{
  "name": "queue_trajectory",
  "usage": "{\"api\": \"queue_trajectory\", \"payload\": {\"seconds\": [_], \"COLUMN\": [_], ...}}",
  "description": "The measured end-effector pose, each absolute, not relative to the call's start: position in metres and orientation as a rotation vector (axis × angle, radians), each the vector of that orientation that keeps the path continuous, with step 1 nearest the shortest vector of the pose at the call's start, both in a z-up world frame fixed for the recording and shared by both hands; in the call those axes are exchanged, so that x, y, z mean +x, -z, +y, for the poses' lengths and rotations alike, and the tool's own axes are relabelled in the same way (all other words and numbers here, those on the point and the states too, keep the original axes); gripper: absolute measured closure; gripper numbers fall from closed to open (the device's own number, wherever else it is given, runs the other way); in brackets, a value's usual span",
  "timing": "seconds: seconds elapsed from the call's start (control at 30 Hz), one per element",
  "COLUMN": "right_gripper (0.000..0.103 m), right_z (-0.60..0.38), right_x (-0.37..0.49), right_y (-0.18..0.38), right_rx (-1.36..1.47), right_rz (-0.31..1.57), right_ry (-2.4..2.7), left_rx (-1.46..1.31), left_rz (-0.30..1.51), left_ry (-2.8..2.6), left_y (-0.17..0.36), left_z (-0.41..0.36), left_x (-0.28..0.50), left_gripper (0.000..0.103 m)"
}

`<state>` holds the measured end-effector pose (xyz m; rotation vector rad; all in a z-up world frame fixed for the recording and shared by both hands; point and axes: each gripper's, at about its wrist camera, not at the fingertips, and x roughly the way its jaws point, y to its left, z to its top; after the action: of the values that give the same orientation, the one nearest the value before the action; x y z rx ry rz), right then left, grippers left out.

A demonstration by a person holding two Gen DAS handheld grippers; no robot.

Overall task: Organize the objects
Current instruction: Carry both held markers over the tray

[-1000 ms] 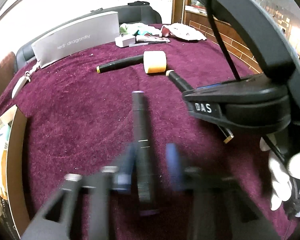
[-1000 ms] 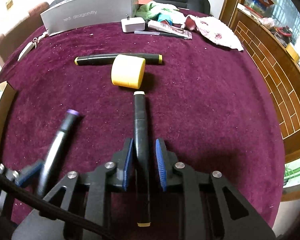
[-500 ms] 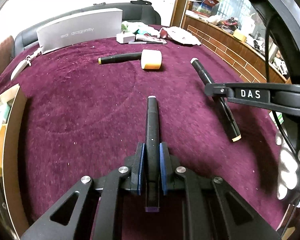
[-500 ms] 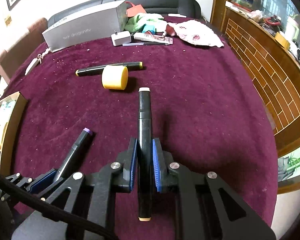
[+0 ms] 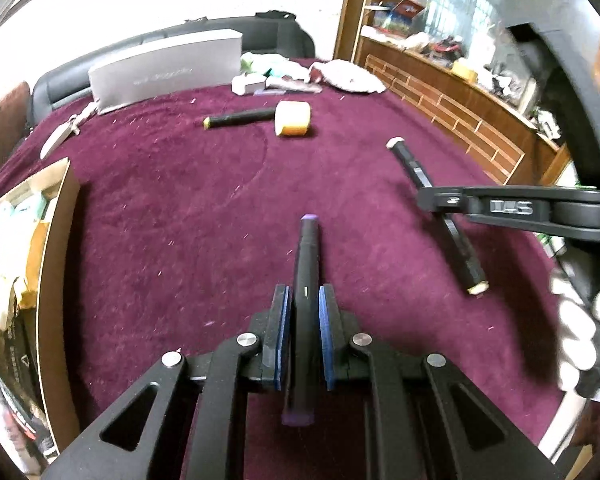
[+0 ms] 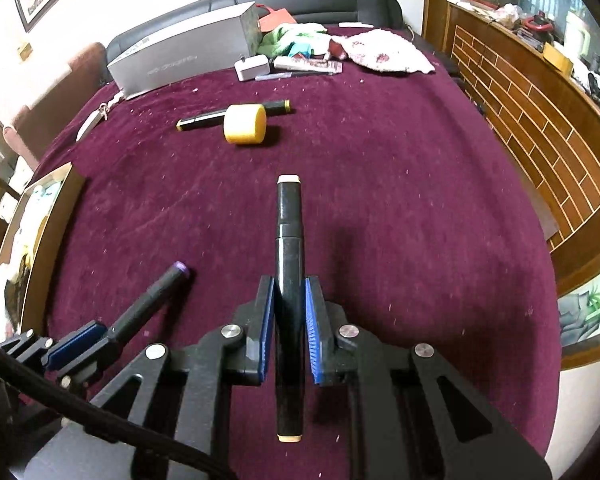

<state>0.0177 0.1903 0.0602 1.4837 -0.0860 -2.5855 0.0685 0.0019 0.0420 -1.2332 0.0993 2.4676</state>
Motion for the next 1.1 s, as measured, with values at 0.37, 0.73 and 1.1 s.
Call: {"api": "queue_trajectory", "payload": {"seconds": [0.37, 0.73, 1.1], "right_gripper": [0.091, 0.091, 0.091], "right_z": [0.186, 0.180, 0.153], "right_x": [0.025, 0.036, 0.058], "right_y": [-0.048, -0.036, -0.070], "right_rx": [1.497, 1.502, 1.386], "right_rz": [-0.144, -0.192, -0.166], "right_ry": [2.525, 2.490, 2.484], "left_rx": [-1.211, -1.184, -1.083], "left_rz": [0.320, 0.045, -0.035], "left_ry": [-2.486, -2.464, -2.546], "left_y": [-0.017, -0.039, -0.070], "left_z": [0.040, -0.003, -0.035], "left_x": [0.051, 0.060, 0.082], "left_gripper": [0.073, 0.092, 0.092]}}
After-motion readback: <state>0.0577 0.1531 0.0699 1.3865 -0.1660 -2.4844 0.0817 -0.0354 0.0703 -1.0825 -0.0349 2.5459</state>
